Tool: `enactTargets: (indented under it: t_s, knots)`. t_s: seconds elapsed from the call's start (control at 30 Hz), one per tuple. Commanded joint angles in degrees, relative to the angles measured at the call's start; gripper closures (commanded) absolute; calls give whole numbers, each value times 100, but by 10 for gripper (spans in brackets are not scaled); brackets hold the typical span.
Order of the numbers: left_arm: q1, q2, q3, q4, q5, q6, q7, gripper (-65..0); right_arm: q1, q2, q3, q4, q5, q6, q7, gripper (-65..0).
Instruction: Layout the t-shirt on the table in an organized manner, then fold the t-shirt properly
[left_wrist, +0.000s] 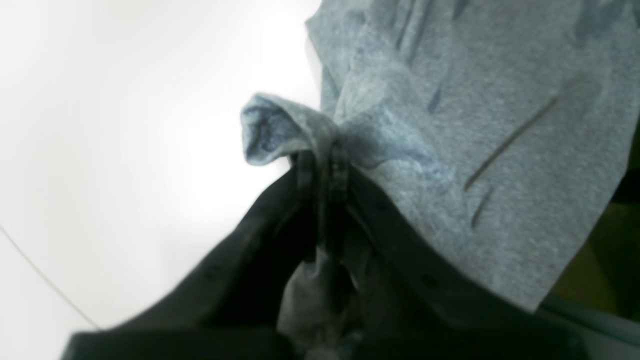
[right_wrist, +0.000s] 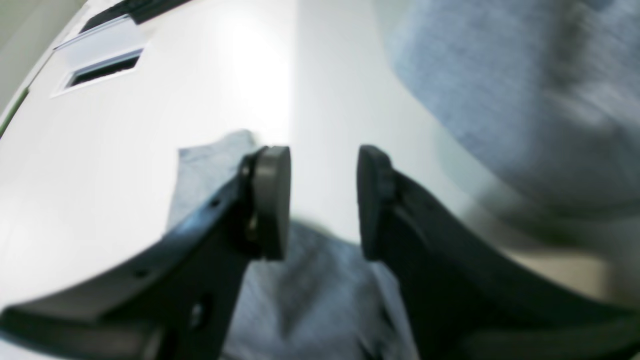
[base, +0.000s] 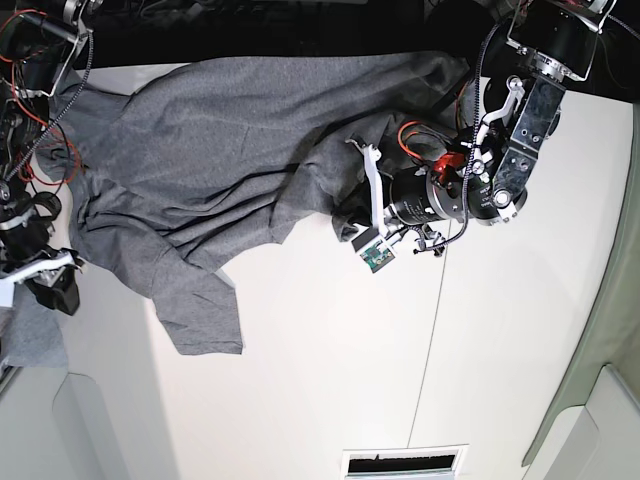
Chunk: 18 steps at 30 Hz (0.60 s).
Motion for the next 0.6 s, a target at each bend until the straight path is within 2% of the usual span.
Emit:
enactTargets:
  t_s: [0.0, 0.1, 0.13, 0.27, 0.4, 0.43, 0.47, 0.57]
  knots:
    - [-90, -20, -31, 114, -92, -24, -107, 0, 229, 39, -131, -66, -74, 42, 219, -266]
    - [-92, -35, -31, 114, -87, -24, -103, 0, 597, -22, -640, -684, -619, -68, 452, -375]
    - [-90, -35, -31, 114, -90, -24, -103, 0, 717, -20, -833, -951, -730, -109, 520, -392]
    - [-90, -48, -31, 114, -87, -24, -103, 0, 1056, -20, -1460, -2020, -1027, -452, 903, -392]
    - [-92, -48, -31, 114, -83, -24, -109, 0, 1102, -57, -1888, -2575, -1126, -455, 1209, -383]
    - [-96, -48, -33, 114, -61, -24, -118, 0, 1102, -85, -1950, -2616, -1241, -452, 1207, -343]
    - [-109, -57, -33, 114, -20, -24, -153, 0, 1102, -109, -1985, -2623, -1360, -450, 1207, -275]
    - [-188, -177, -107, 114, -7, -20, -389, 0, 1104, -127, -1996, -2605, -1445, -450, 1255, -9]
